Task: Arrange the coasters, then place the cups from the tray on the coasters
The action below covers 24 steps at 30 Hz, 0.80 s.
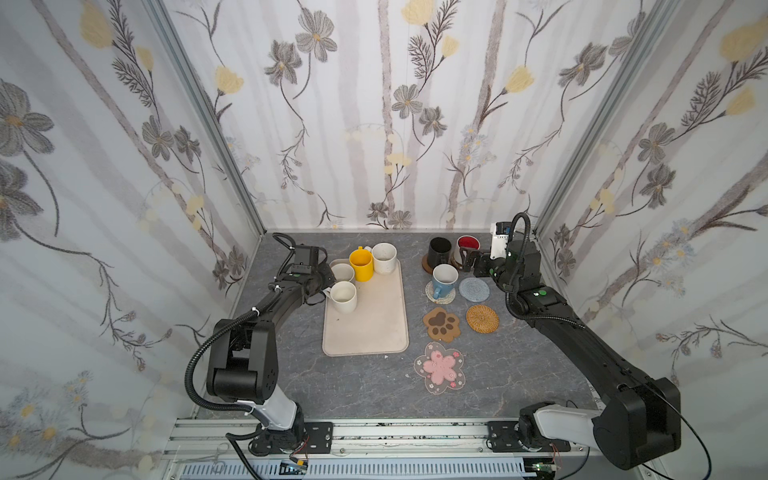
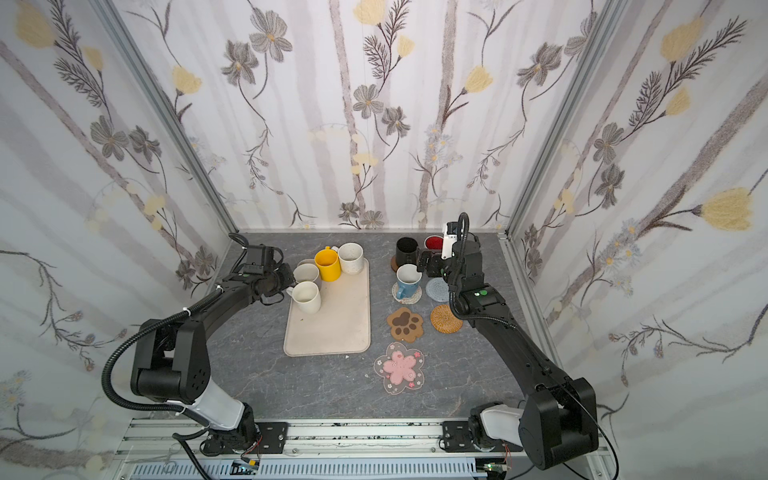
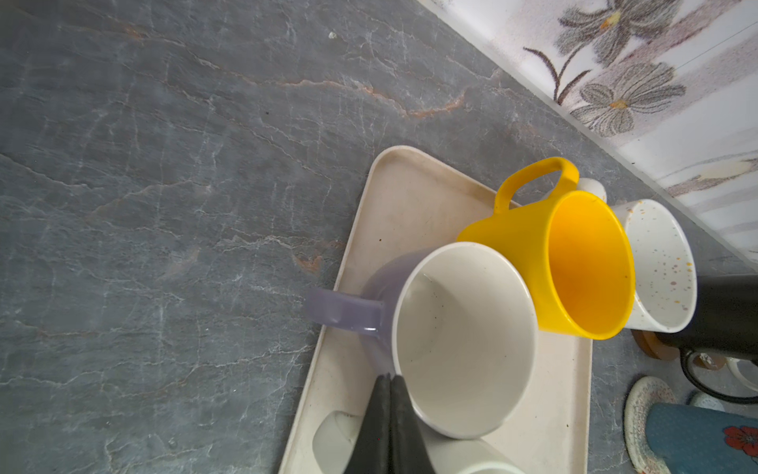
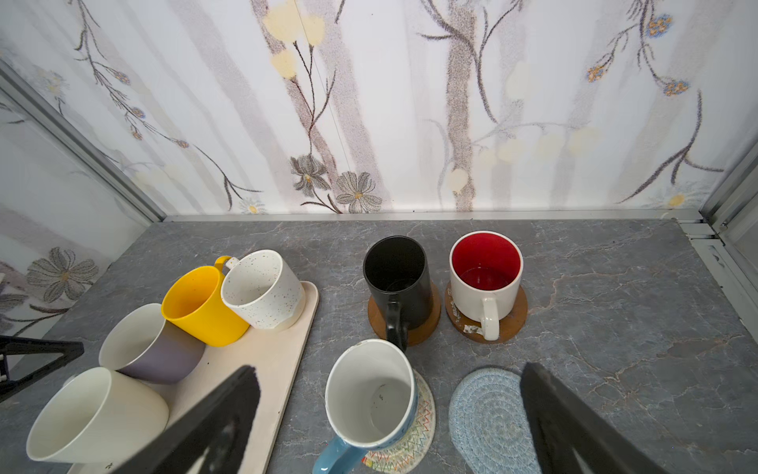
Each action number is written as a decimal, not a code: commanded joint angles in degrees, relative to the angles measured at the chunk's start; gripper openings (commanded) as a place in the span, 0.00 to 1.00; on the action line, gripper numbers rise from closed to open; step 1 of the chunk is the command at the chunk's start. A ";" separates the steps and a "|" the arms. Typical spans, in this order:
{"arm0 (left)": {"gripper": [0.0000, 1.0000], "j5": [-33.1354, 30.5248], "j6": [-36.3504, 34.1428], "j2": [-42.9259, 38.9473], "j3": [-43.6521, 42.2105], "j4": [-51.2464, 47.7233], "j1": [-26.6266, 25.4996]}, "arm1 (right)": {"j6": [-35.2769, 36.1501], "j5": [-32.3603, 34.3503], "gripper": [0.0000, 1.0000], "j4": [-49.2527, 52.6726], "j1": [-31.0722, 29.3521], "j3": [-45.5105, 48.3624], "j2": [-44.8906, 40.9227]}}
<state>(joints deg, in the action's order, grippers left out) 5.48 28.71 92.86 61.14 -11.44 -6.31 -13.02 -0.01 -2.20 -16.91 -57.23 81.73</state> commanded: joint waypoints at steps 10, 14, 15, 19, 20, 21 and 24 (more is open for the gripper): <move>0.02 0.12 1.08 -2.37 -4.33 0.02 -0.77 | -0.34 0.16 1.00 -2.51 -0.40 0.63 0.39; 0.02 0.15 1.21 -4.32 -6.65 -0.01 -1.15 | -0.41 -0.24 1.00 -2.59 -0.49 0.63 1.06; 0.02 0.15 1.27 -4.86 -7.27 0.01 -1.25 | -0.43 -0.24 1.00 -2.64 -0.57 0.63 1.14; 0.02 -0.20 1.72 -7.13 -9.67 0.01 -1.99 | -0.45 -0.36 1.00 -2.72 -0.83 0.63 1.48; 0.02 -0.34 1.80 -7.74 -10.33 0.01 -2.26 | -0.46 -0.42 1.00 -2.71 -0.89 0.63 1.50; 0.02 -0.46 1.99 -8.27 -10.97 0.01 -2.52 | -0.43 -0.43 1.00 -2.68 -1.01 0.63 1.59; 0.03 -0.55 2.40 -9.92 -12.48 0.02 -3.26 | -0.43 -0.53 1.00 -2.73 -1.19 0.63 1.59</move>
<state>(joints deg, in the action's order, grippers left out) 5.54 30.09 84.20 49.60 -11.40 -9.10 -13.30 0.16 -2.79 -17.96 -56.62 82.98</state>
